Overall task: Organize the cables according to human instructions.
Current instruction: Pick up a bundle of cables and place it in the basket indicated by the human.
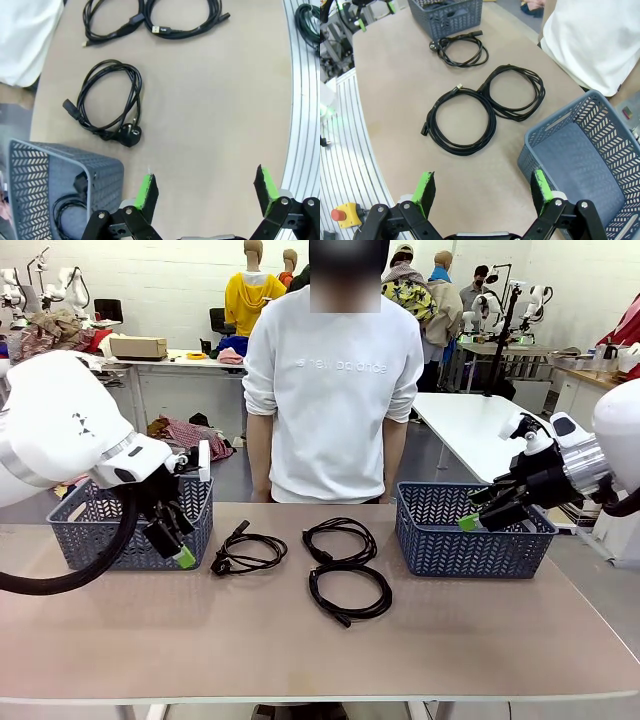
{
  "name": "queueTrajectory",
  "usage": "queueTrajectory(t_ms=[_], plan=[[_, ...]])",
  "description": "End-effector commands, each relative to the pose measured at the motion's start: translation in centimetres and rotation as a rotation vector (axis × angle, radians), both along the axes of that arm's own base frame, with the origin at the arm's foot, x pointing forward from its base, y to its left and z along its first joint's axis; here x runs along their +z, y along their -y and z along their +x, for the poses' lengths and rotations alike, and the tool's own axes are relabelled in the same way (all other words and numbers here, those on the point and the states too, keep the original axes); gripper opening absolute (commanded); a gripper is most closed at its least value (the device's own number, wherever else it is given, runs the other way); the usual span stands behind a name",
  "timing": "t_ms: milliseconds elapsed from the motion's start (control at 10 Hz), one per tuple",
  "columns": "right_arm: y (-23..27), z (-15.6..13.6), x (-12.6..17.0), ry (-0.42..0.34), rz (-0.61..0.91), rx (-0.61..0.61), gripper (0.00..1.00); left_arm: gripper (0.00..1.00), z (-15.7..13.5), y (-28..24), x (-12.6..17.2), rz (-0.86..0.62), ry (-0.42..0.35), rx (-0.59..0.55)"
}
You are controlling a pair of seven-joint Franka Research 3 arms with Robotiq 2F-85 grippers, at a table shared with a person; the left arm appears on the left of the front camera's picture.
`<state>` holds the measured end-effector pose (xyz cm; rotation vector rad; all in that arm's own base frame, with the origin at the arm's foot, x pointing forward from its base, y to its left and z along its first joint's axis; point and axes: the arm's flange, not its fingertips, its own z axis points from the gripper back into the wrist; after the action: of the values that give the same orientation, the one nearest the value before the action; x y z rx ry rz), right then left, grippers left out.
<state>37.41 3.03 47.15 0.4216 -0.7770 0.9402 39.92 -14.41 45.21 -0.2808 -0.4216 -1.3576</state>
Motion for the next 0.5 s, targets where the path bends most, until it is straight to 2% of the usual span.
queueTrajectory(t_ms=[0, 400], plan=[[0.03, 0.41, 0.06, 0.02, 0.013, 0.02, 1.0, 1.0, 0.15, 0.07, 0.37, -0.003, -0.001, -0.004], [0.03, 0.41, 0.06, 0.02, 0.013, 0.02, 1.0, 1.0, 0.15, 0.07, 0.37, -0.003, -0.001, -0.004]])
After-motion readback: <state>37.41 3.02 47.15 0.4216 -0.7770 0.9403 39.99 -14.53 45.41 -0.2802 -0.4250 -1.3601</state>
